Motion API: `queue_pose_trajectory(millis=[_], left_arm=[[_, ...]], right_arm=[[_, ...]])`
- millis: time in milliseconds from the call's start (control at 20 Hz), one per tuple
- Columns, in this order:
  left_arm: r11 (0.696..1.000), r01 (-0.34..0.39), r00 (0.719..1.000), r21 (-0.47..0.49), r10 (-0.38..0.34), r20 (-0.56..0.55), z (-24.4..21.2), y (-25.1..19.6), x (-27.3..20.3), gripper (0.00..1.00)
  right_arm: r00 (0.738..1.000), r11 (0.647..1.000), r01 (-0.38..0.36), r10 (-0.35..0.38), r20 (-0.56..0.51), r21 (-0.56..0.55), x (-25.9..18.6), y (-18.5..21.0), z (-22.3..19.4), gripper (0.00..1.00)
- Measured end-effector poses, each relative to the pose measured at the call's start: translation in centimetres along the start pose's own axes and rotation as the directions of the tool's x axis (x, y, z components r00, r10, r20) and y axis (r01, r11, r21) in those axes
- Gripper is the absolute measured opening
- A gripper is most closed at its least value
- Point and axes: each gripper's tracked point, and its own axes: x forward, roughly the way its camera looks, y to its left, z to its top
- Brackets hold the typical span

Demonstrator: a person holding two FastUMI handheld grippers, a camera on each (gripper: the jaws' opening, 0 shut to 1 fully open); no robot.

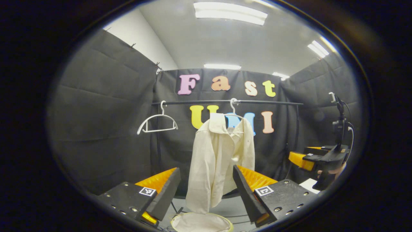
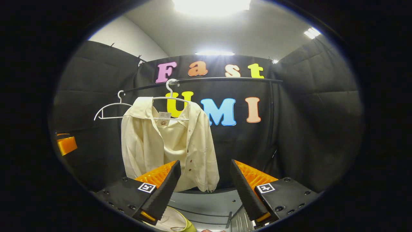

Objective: Grasp the clothes on the hanger with both hands and then place them into the laundry hamper below.

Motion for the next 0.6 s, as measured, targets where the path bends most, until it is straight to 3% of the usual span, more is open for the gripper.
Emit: queue_pose_trajectory(millis=[300,600], left_arm=[[0.999,0.021,1.0,-0.03,-0.022,-0.014,-0.5,-1.1,3.0,0.96],[1.0,0.005,1.0,-0.019,-0.006,-0.03,-0.1,-4.0,7.7,0.95]], right_arm=[[1.0,1.0,0.01,-0.01,0.0,0.028,2.5,-1.3,1.4,0.98],[0.999,0.998,-0.032,0.03,0.035,0.057,8.3,-2.0,3.7,0.98]])
